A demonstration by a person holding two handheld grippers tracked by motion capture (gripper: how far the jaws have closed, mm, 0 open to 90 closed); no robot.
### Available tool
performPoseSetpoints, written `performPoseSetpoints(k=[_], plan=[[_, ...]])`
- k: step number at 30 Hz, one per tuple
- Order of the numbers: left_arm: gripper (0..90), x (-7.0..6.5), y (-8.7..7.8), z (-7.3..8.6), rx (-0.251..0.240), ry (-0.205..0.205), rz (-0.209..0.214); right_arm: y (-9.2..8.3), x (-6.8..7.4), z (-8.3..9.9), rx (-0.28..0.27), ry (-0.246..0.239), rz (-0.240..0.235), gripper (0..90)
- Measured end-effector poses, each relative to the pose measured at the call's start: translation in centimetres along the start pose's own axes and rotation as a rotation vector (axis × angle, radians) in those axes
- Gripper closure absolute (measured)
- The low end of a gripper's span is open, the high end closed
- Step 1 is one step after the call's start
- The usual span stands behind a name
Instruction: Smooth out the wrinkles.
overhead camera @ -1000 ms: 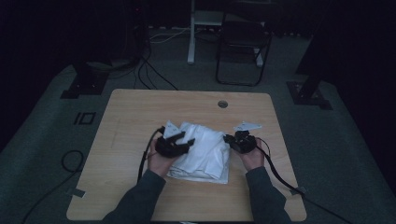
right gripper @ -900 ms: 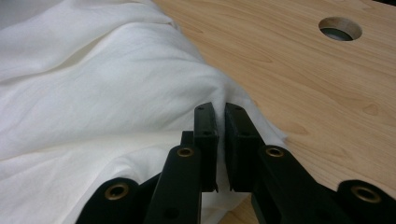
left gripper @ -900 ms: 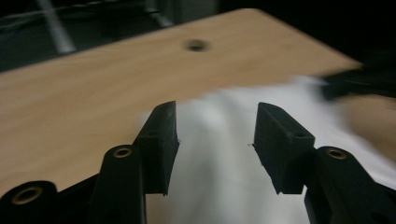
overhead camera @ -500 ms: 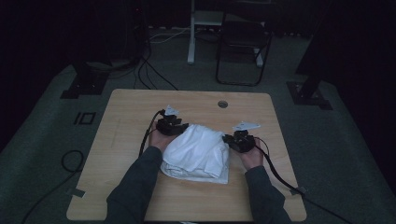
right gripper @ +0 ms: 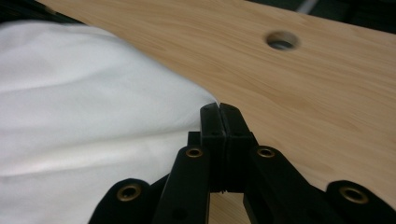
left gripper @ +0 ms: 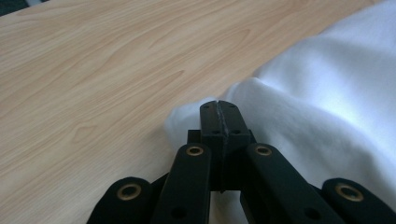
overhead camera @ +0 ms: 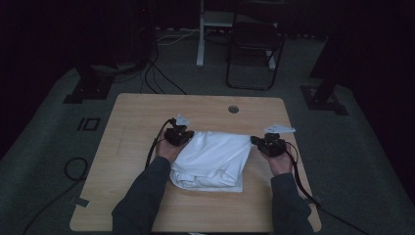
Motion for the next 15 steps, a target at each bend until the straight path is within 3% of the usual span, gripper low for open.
performPoseSetpoints(k=[3,5,7,8,10,12,15], plan=[[90.0,0.8,-0.4,0.7,0.004,-0.021,-0.028,0.1,-1.2,1.3,0.033,-0.007,0.042,89.9],[90.0,1.3,-0.8,1.2,0.004,-0.045,-0.044,0.5,-1.9,2.1,0.044,0.025,0.056,89.8],[90.0,1.2,-1.0,1.5,-0.011,-0.072,-0.026,0.9,-2.2,2.6,0.061,0.038,0.06,89.3],[90.0,1.2,-1.2,1.5,-0.018,-0.07,-0.028,1.1,-2.1,2.8,0.07,0.037,0.062,87.1],[88.9,1.0,-1.8,1.3,-0.044,-0.081,-0.032,1.1,-1.9,3.0,0.086,0.025,0.077,74.2],[76.8,0.8,-2.8,1.2,-0.065,-0.086,-0.046,0.3,-1.3,2.6,0.066,0.021,0.084,66.3],[68.7,-0.2,-5.1,1.2,-0.099,-0.077,-0.044,-1.3,0.6,2.3,0.041,0.001,0.052,59.6]])
Point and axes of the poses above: each handheld gripper's, and its own axes: y roughly forward along the jaws, z roughly out of its underside, x roughly to its left, the point moved 10 cm from there along y, roughly forward along the jaws, and after that the axes turned 5 degrees about -x, right-handed, at the moved point
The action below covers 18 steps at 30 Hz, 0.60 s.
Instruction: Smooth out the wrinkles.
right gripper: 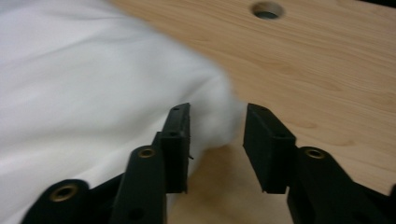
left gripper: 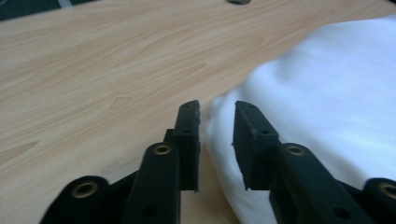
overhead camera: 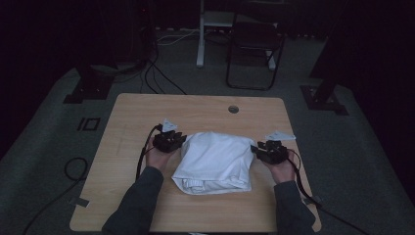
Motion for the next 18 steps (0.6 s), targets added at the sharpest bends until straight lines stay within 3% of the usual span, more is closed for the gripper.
performPoseSetpoints(k=[5,8,10,15,16,17,18], plan=[[63.4,-2.2,-3.3,1.0,-0.032,-0.003,0.029,-2.1,4.1,1.2,-0.025,-0.011,-0.127,54.8],[61.3,-3.6,-4.4,2.2,-0.026,-0.006,0.061,-3.1,6.5,2.0,-0.05,-0.005,-0.208,52.6],[60.4,-4.6,-5.0,3.1,-0.019,-0.028,0.085,-3.5,7.7,2.3,-0.056,-0.002,-0.25,50.6],[57.7,-6.8,-5.4,5.3,0.033,-0.05,0.156,-3.0,9.3,3.7,-0.002,-0.041,-0.276,47.2],[58.7,-7.2,-5.3,5.7,0.046,-0.045,0.168,-2.6,9.4,4.2,0.025,-0.061,-0.272,48.7],[66.5,-7.5,-5.3,6.0,0.059,-0.031,0.179,-2.4,9.6,4.5,0.041,-0.072,-0.277,54.6],[78.6,-7.7,-5.3,6.2,0.071,-0.017,0.182,-2.3,9.7,4.8,0.054,-0.079,-0.283,67.1]])
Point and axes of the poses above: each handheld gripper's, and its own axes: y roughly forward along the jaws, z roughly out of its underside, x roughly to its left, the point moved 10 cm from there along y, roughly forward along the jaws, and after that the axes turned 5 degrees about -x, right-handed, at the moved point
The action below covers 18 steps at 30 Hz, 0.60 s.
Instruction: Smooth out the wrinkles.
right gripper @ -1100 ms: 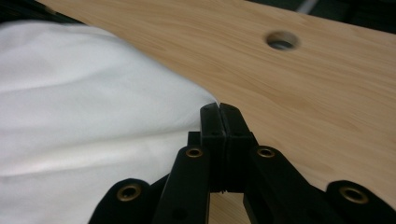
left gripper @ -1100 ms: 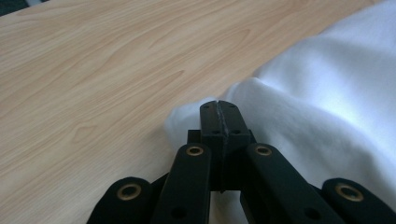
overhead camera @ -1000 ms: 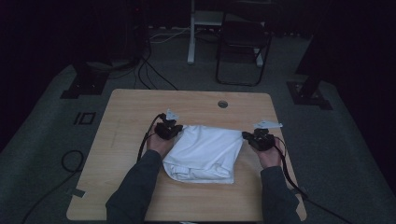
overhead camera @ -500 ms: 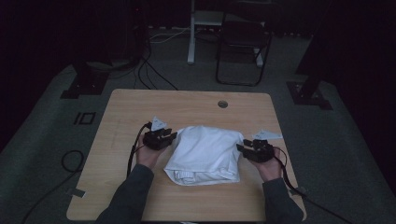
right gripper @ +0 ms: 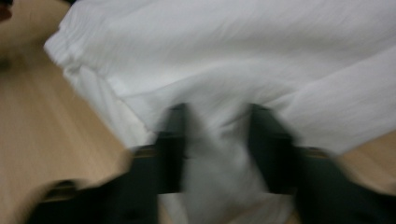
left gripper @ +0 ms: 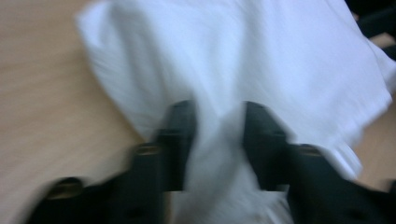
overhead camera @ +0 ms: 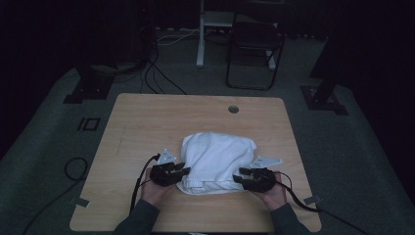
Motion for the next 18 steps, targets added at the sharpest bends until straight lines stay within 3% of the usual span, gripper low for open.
performPoseSetpoints(k=[1,3,5,8,11,13,15,18], plan=[[87.3,-0.1,-0.1,0.0,-0.004,0.009,-0.006,0.0,0.1,0.2,0.016,-0.014,-0.007,76.2],[88.4,-0.2,-0.5,-0.3,-0.018,0.017,-0.024,-0.5,-0.1,0.4,0.025,-0.047,0.02,86.8],[88.8,0.0,-1.5,-0.7,-0.047,0.004,-0.047,-1.7,-0.5,0.3,0.003,-0.038,0.03,88.0],[88.2,-0.1,-2.7,-0.9,-0.073,-0.03,-0.043,-3.3,-1.5,0.8,-0.011,-0.018,0.055,89.3],[86.4,-0.7,-2.8,0.0,-0.045,-0.027,-0.049,-3.6,-2.6,2.5,0.051,-0.017,0.089,89.8],[80.2,-1.3,-2.5,1.0,-0.022,-0.03,-0.029,-3.3,-2.8,3.8,0.087,-0.006,0.085,85.6],[71.5,-1.7,-2.4,1.4,-0.023,-0.019,-0.03,-3.4,-2.8,4.0,0.078,-0.002,0.097,75.8],[66.2,-2.0,-2.4,1.4,-0.032,-0.019,-0.027,-4.0,-2.2,2.3,-0.027,0.001,0.102,62.8]])
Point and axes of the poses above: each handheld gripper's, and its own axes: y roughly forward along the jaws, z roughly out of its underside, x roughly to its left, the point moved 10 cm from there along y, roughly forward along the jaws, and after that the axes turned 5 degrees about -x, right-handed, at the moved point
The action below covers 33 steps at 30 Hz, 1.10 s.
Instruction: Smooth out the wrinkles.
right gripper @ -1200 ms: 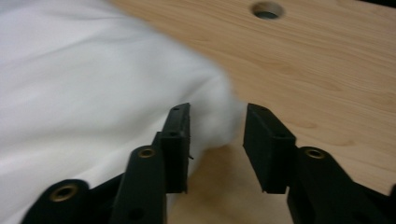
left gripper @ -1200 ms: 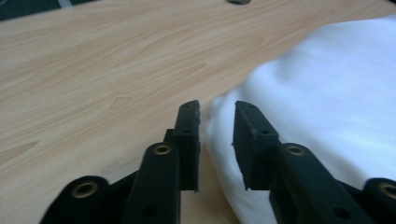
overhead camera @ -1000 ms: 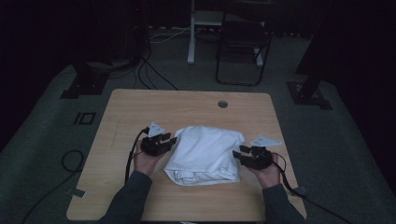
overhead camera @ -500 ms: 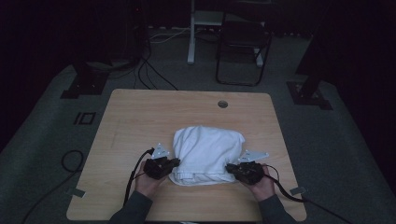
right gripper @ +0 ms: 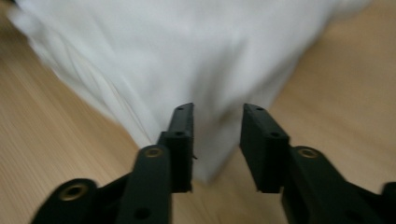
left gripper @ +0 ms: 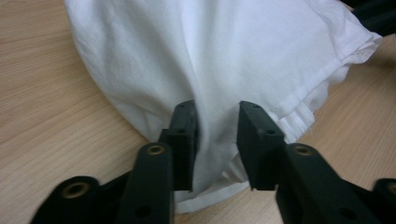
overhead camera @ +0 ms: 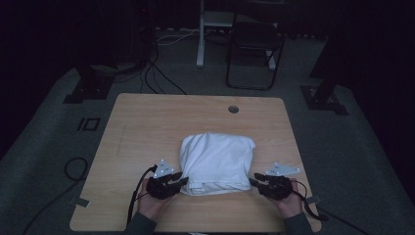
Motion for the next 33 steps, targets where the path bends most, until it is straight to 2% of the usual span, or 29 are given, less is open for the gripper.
performPoseSetpoints(k=[2,4,5,7,8,9,10,11,14,16,18,21,24,26,27,28,29,30,32,33], plan=[[65.2,-0.1,-0.1,-0.3,-0.011,0.005,0.0,-0.2,0.4,-1.3,-0.054,0.001,-0.002,58.7],[65.0,-0.1,-0.3,-0.5,-0.02,0.003,0.001,0.0,1.4,-2.7,-0.091,0.002,-0.052,54.9],[64.4,-0.1,-0.3,-0.5,-0.025,0.0,0.006,0.4,1.8,-2.9,-0.09,-0.009,-0.062,53.2],[62.4,0.0,-0.3,-0.6,-0.027,0.003,0.002,1.7,2.5,-2.6,-0.037,-0.033,-0.081,51.7],[61.0,-0.1,-0.4,-0.6,-0.034,-0.001,0.005,2.4,2.6,-2.1,-0.002,-0.048,-0.074,59.9],[59.8,0.0,-0.4,-0.6,-0.036,0.001,0.004,2.9,2.6,-1.6,0.037,-0.069,-0.078,78.2],[59.1,0.0,-0.5,-0.7,-0.04,0.001,0.0,2.9,2.6,-1.4,0.04,-0.072,-0.073,84.7],[57.8,0.0,-0.7,-0.8,-0.049,0.0,0.001,2.7,2.4,-1.6,0.024,-0.065,-0.062,87.8],[54.1,0.2,-1.1,-1.2,-0.069,-0.009,-0.001,0.5,1.1,-2.7,-0.053,-0.045,-0.018,88.2],[52.7,0.2,-1.2,-1.3,-0.075,-0.013,0.0,-0.5,0.0,-2.7,-0.06,-0.031,0.005,88.2],[51.9,0.0,-1.0,-1.0,-0.062,-0.012,0.005,-0.7,-0.8,-2.0,-0.037,-0.009,0.011,88.2],[50.7,-0.6,-0.3,-0.4,-0.032,-0.006,0.02,1.0,-1.1,0.4,0.063,-0.005,-0.002,88.6],[50.6,-1.2,0.5,0.4,0.005,0.008,0.026,2.9,-0.8,2.1,0.141,-0.026,-0.003,87.9],[50.5,-1.5,0.8,0.7,0.011,0.013,0.03,3.4,-0.7,2.5,0.186,-0.056,0.036,81.9],[50.2,-1.5,0.8,0.7,0.009,0.013,0.03,3.2,-0.8,2.2,0.175,-0.06,0.057,77.1],[50.2,-1.5,0.8,0.7,0.009,0.013,0.03,3.2,-0.8,2.2,0.175,-0.06,0.057,77.1],[50.2,-1.5,0.7,0.7,0.006,0.013,0.03,2.9,-0.8,1.8,0.155,-0.058,0.067,72.5],[50.2,-1.4,0.6,0.8,0.006,0.013,0.029,1.6,-0.8,0.0,0.053,-0.043,0.107,62.4],[50.2,-1.4,0.7,0.8,0.005,0.011,0.029,0.7,-0.2,-1.4,-0.021,-0.038,0.093,59.5],[50.3,-1.5,0.8,0.9,0.004,0.01,0.028,0.7,0.4,-1.7,-0.032,-0.044,0.06,58.7]])
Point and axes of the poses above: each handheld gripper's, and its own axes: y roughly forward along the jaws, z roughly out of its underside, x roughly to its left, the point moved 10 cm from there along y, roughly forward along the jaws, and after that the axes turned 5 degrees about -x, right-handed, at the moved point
